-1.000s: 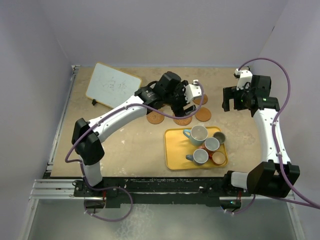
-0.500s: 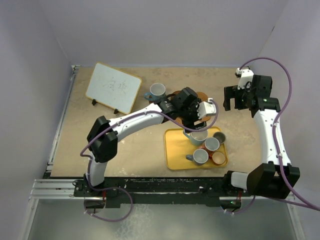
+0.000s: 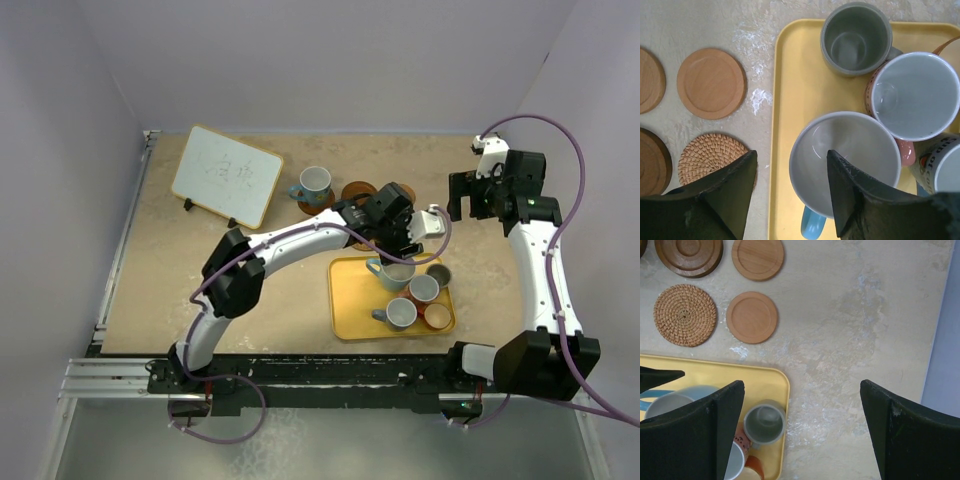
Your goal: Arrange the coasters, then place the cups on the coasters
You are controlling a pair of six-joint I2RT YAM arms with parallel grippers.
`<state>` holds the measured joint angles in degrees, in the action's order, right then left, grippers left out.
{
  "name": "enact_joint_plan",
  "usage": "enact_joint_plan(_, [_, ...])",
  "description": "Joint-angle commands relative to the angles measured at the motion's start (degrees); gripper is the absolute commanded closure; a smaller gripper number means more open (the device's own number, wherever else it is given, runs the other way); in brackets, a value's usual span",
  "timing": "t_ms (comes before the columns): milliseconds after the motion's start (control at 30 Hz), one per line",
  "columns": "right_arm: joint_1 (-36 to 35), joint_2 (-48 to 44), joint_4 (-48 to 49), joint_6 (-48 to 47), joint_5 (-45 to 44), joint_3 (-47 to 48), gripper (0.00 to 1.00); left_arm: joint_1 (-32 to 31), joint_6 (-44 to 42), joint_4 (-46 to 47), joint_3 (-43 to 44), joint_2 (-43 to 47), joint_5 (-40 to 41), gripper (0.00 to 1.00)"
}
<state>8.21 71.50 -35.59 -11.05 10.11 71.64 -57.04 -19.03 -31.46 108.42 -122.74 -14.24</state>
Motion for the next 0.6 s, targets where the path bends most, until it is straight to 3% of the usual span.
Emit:
enact_joint_plan(0, [0.2,-1.2,1.7,0.6,1.1,0.1,0.00,0.0,0.2,-1.0,4.4,-1.6,-0.1,0.47])
enact_joint_plan(567, [0.2,-0.7,1.1,0.3,1.5,0.2,0.00,0.0,-0.5,-3.9,7.3,-5.2,-1.4,0.72])
